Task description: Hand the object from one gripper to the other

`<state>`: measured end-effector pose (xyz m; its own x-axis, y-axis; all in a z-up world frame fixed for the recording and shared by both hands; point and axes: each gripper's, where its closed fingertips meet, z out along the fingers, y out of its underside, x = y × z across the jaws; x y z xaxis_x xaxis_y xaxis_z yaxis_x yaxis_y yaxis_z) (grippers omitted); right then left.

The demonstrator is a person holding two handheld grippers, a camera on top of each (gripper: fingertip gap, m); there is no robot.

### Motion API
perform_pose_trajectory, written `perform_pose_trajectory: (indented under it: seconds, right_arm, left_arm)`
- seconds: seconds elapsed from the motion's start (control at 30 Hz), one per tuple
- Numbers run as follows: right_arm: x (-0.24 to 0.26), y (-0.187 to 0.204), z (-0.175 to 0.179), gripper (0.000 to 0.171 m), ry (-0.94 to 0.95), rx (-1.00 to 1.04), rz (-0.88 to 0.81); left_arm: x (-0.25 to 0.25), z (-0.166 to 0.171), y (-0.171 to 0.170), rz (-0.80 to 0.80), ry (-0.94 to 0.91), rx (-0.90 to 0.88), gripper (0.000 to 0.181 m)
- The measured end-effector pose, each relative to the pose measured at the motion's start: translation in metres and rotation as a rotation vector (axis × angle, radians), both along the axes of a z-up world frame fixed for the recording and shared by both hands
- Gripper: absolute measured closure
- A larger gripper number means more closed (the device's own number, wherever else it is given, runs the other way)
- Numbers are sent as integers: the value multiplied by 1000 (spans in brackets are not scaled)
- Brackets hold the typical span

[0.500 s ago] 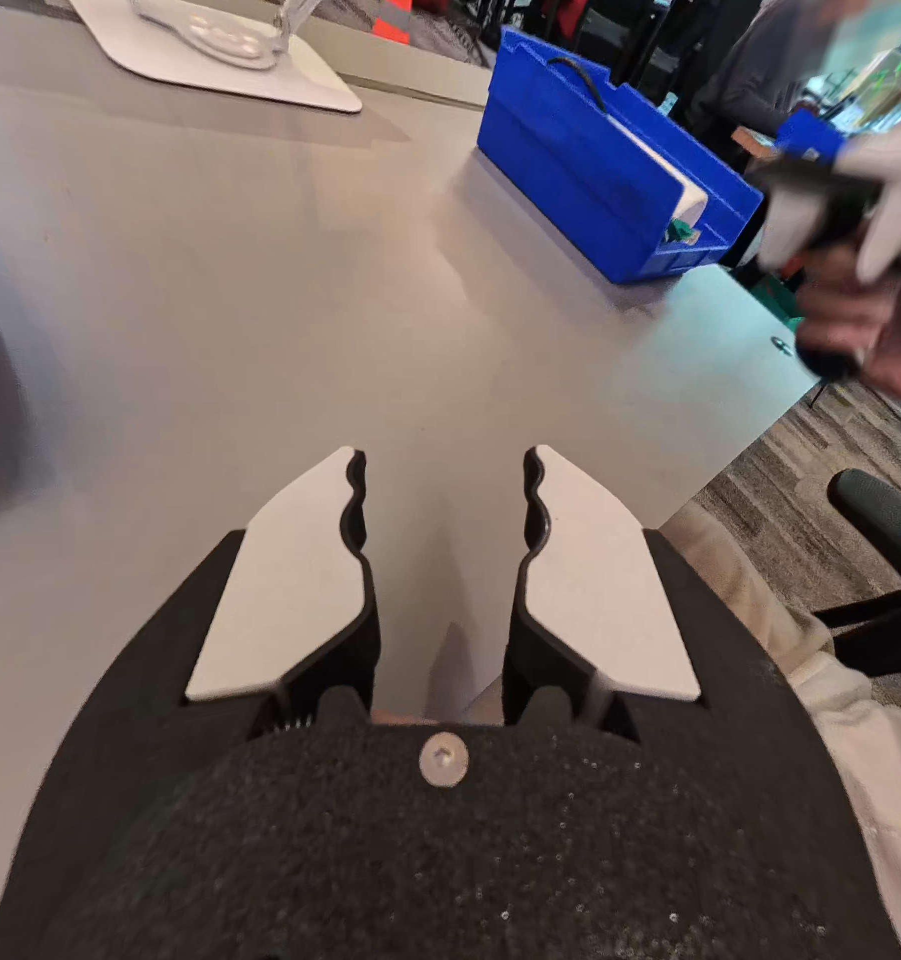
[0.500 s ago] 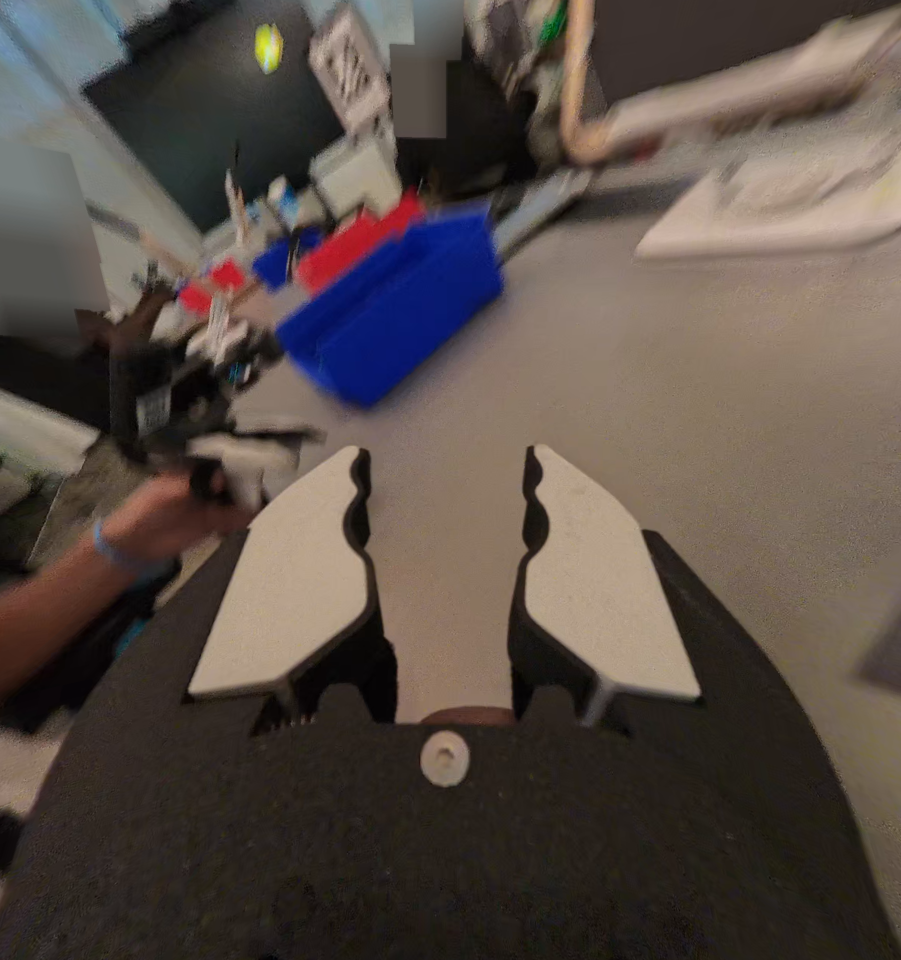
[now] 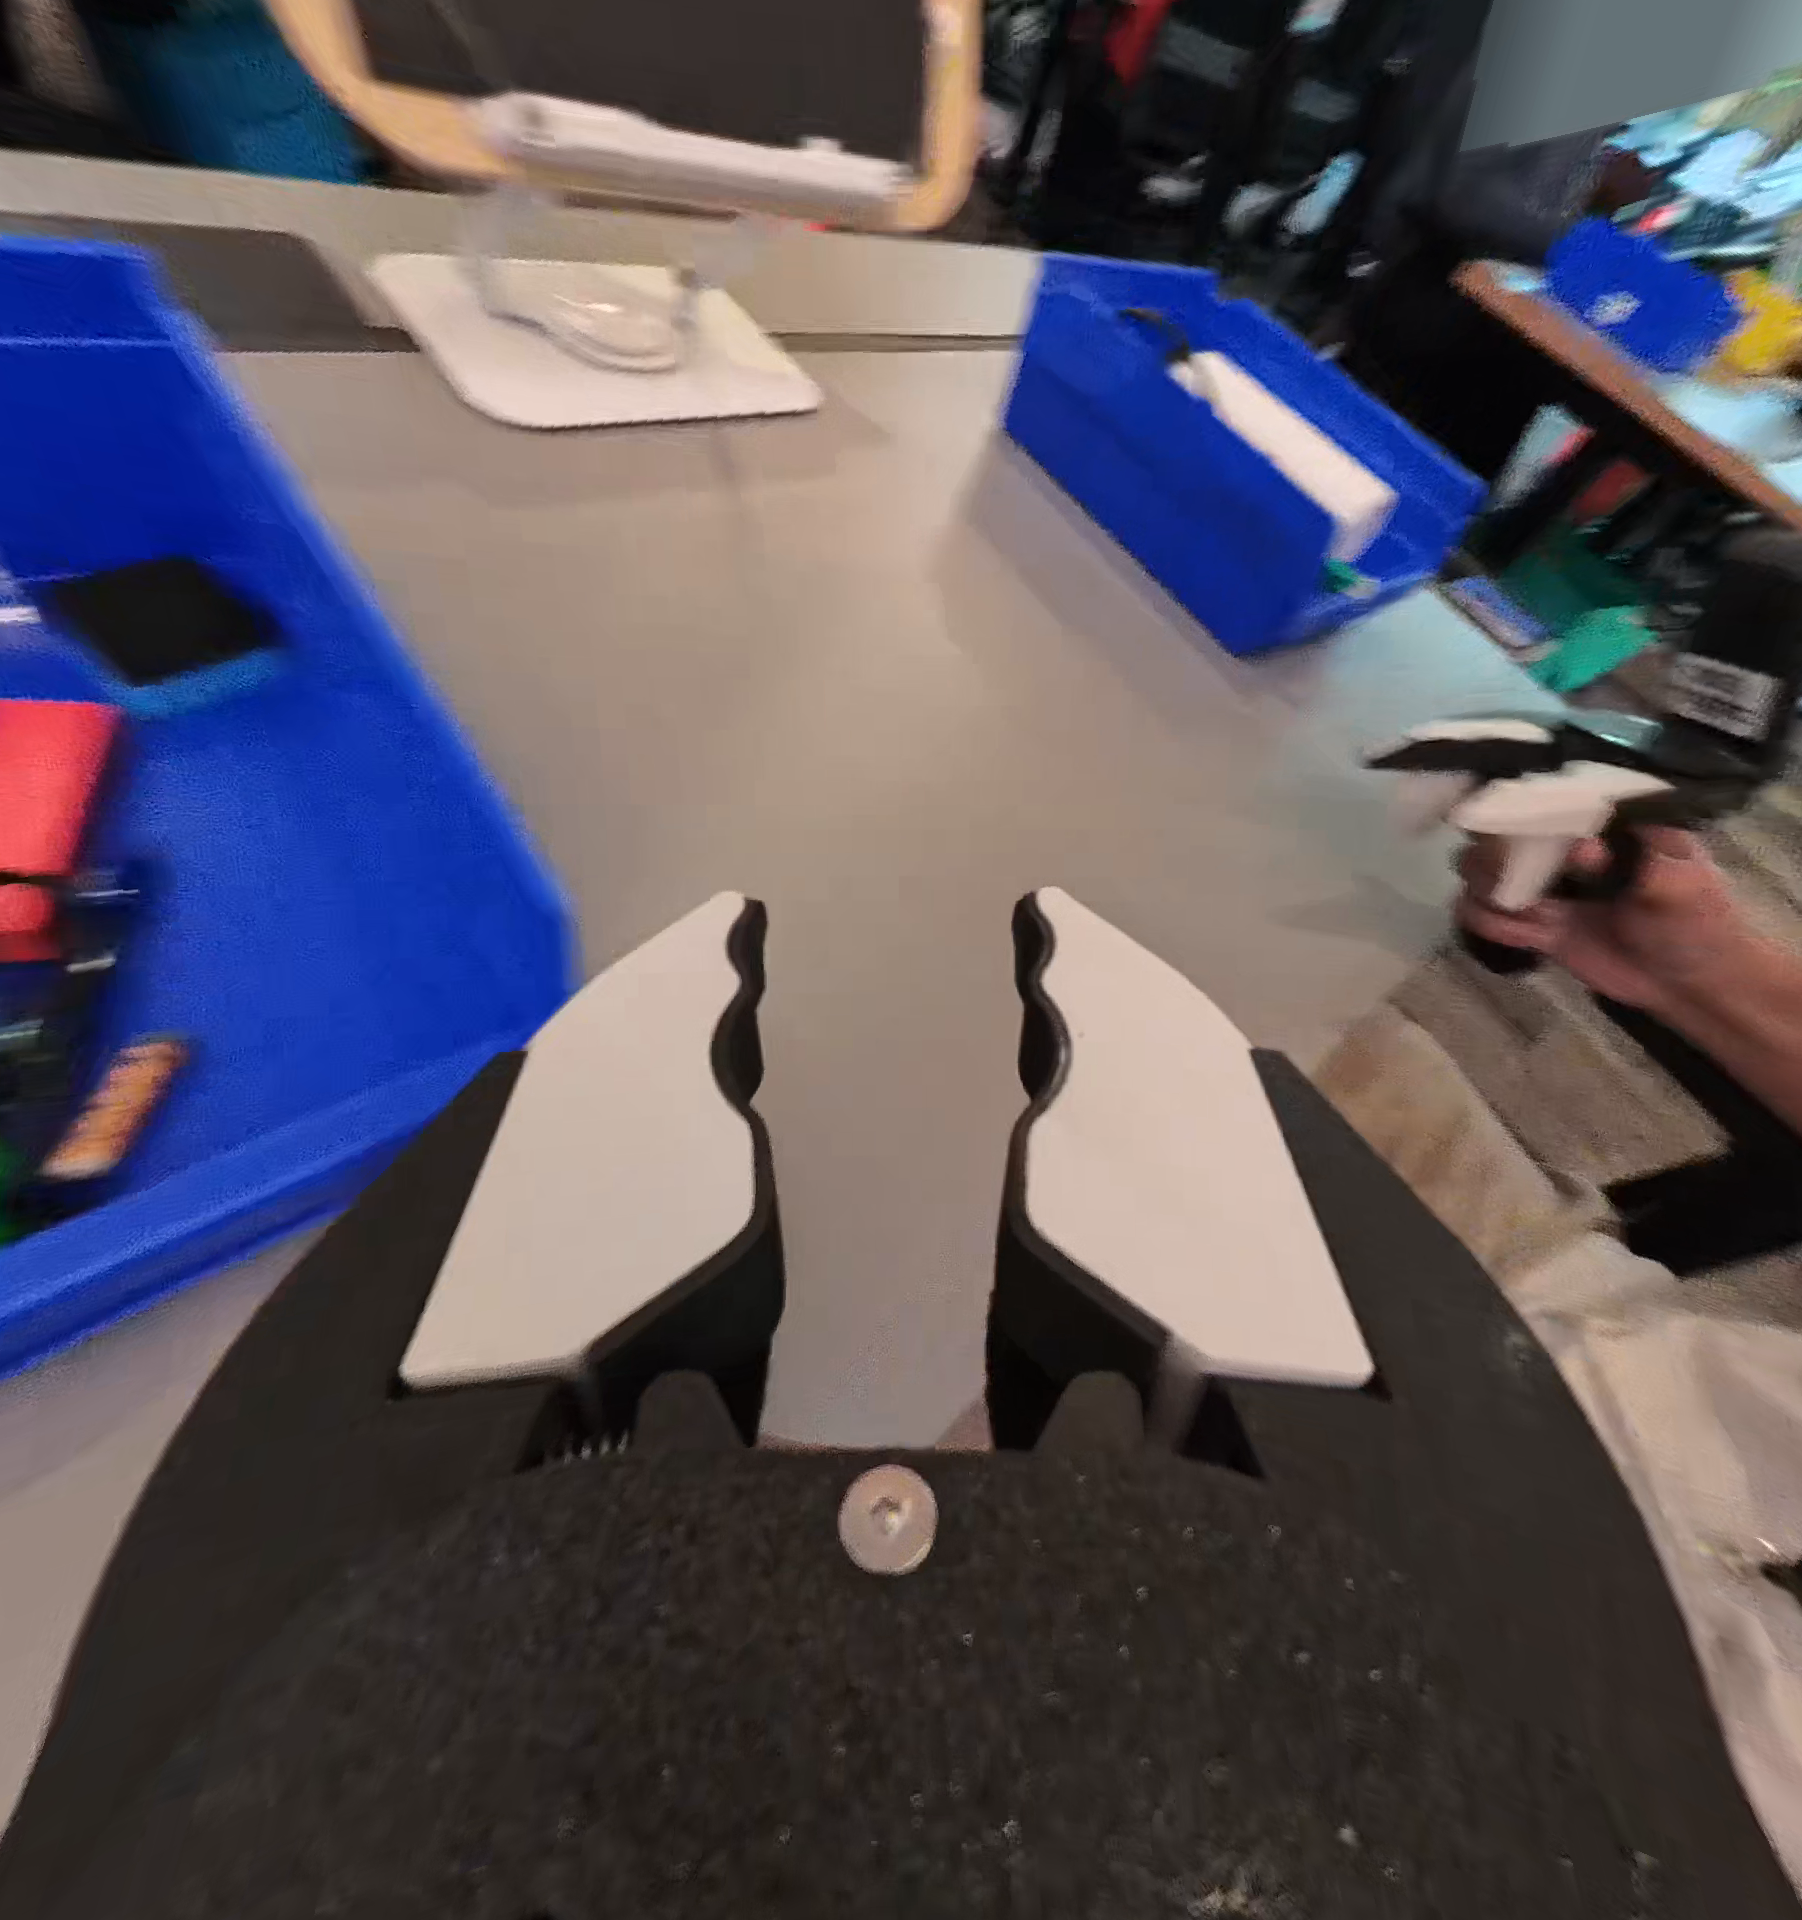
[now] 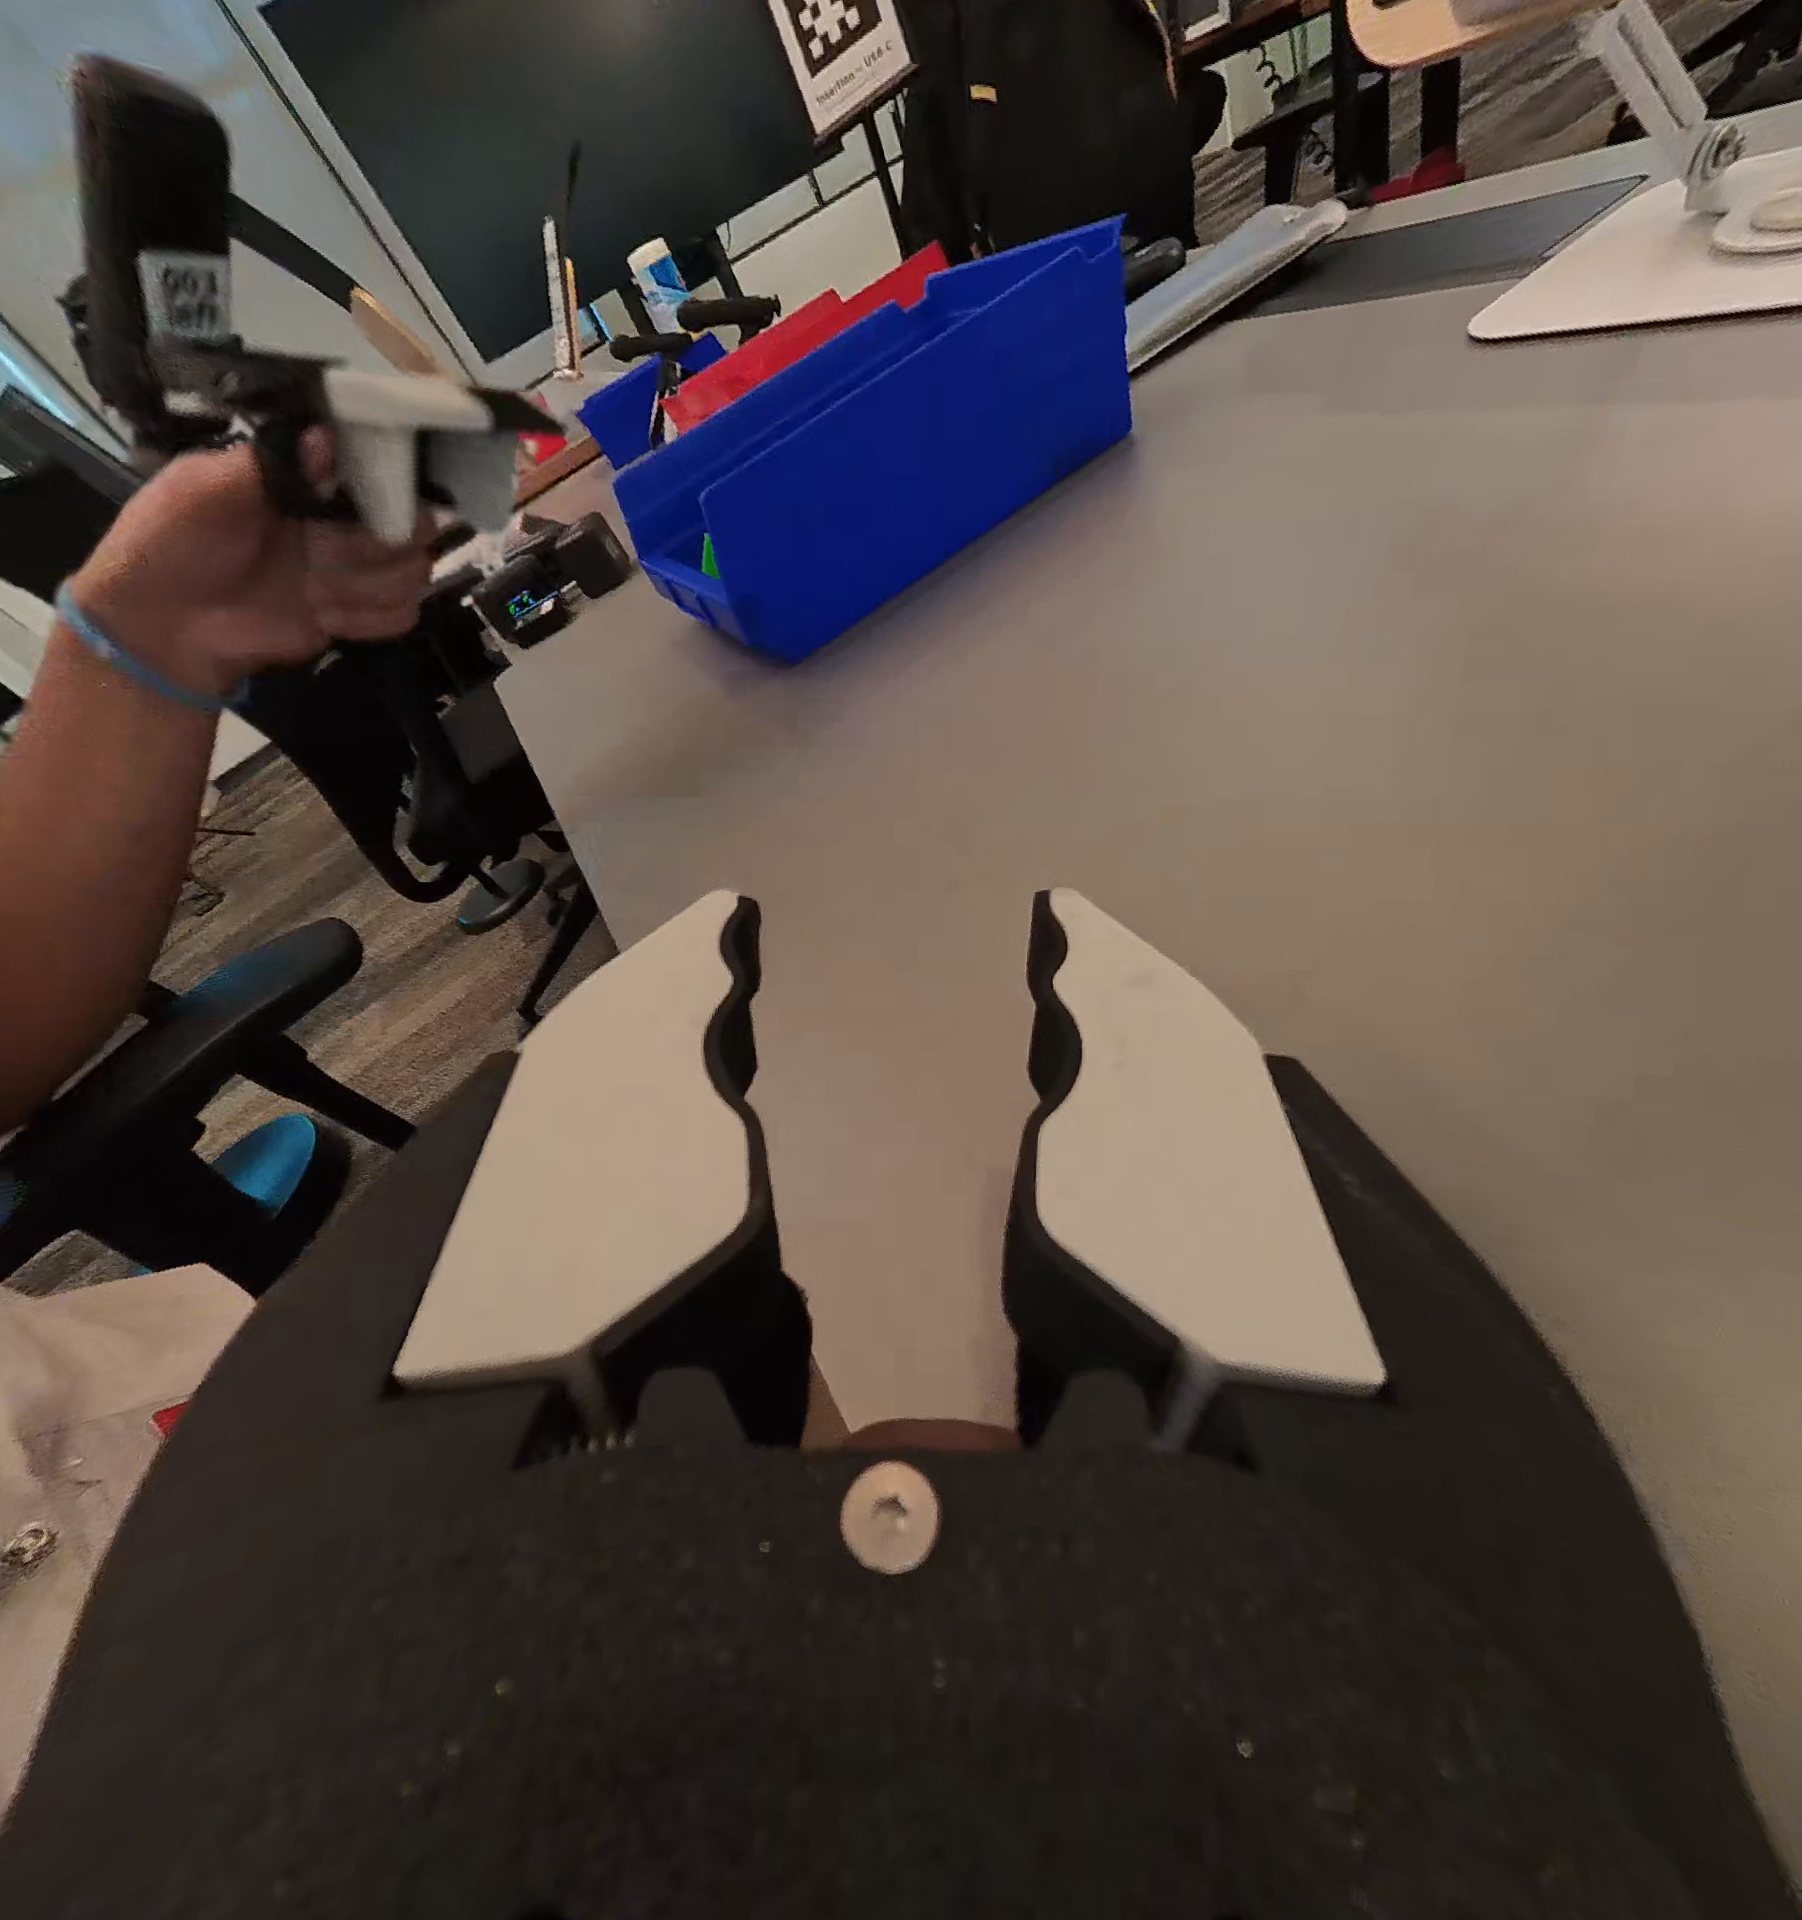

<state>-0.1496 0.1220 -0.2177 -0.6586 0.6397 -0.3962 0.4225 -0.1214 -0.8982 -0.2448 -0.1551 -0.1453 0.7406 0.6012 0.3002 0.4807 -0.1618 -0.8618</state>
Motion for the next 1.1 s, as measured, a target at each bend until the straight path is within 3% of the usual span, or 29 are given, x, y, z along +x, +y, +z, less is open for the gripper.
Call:
perform_pose_trajectory:
  seconds: [0.1, 0.2, 0.3, 0.37, 0.43, 0.63, 0.77, 0.83, 1.1]
  right_arm:
    - [1, -6, -3, 122, -5, 20, 33]
    - [3, -14, -4, 122, 1, 36, 71]
    - [9, -23, -5, 123, -9, 30, 114]
    - [12, -26, -7, 123, -11, 37, 136]
    - [13, -26, -8, 123, -7, 56, 143]
    - [13, -22, -10, 123, -38, 20, 146]
    - [11, -20, -9, 124, -60, -15, 145]
    - [10, -20, -10, 124, -68, -21, 147]
    - [11, -23, -12, 126, -85, -23, 167]
  left_arm:
    - [-57, -9, -37, 77, -105, -198, 127]
    - [-130, -35, -62, 149, -94, -431, 121]
    - [-182, -71, -68, 112, -133, -603, 122]
    - [-202, -88, -65, 79, -197, -630, 127]
    - [-213, -103, -65, 48, -283, -651, 135]
    - [-226, -144, -85, 74, -423, -826, 127]
    - [-227, -154, -82, 101, -447, -815, 133]
    - [-229, -156, -84, 120, -434, -807, 149]
    - [-226, -153, -88, 150, -243, -876, 149]
